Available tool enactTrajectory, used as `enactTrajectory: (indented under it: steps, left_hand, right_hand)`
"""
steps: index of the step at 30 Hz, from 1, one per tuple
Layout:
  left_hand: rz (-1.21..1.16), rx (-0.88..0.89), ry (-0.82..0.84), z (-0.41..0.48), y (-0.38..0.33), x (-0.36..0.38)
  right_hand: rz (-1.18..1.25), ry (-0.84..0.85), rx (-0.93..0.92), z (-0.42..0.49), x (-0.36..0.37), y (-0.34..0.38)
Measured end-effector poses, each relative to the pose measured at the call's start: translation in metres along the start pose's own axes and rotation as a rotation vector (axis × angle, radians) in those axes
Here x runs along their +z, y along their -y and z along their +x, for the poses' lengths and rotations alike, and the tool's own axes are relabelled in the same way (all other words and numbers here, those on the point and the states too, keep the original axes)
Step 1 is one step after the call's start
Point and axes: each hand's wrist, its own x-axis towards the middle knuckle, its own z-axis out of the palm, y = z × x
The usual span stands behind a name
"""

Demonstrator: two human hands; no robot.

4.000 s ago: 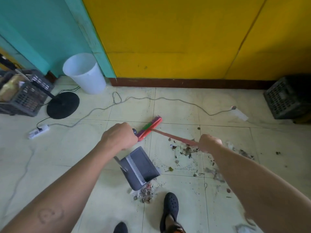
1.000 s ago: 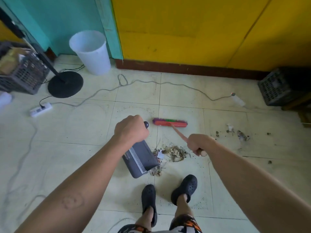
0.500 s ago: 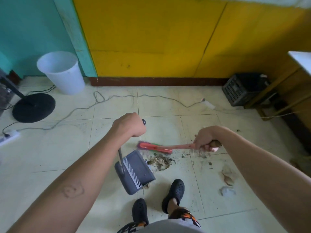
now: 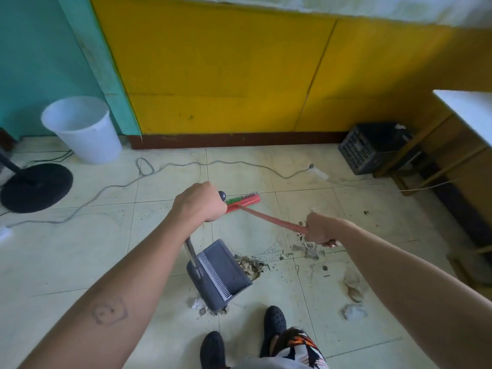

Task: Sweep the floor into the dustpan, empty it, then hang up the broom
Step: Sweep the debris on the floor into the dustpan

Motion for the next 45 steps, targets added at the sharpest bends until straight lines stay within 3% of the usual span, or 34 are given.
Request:
enactTrajectory:
  steps: [11, 18, 24, 31, 45]
  left_hand:
    - [-0.016, -0.100, -0.095, 0.049, -0.078, 0.017]
    - [0.039, -0.186, -0.036, 0.094, -0.155, 0.035]
    - [0.077, -0.234, -0.001, 0.121, -0.211, 0.052]
    - [0.108, -0.207, 0.111, 0.144, -0.281, 0.055]
    - [0.190, -0.059, 0.109, 0.160, -0.376, 0.071]
  right_hand:
    - [0.040, -0.133, -0.130, 0.113, -0.028, -0.031]
    - [0.099, -0.123, -0.172, 0.184, -0.059, -0.072]
    - [0.072, 0.178, -0.094, 0.228, -0.069, -0.138]
    - [-0.051, 0.088, -0.012, 0.247, -0.092, -0.205]
    - [0.030, 0.056, 0.221, 0.242, -0.119, -0.362]
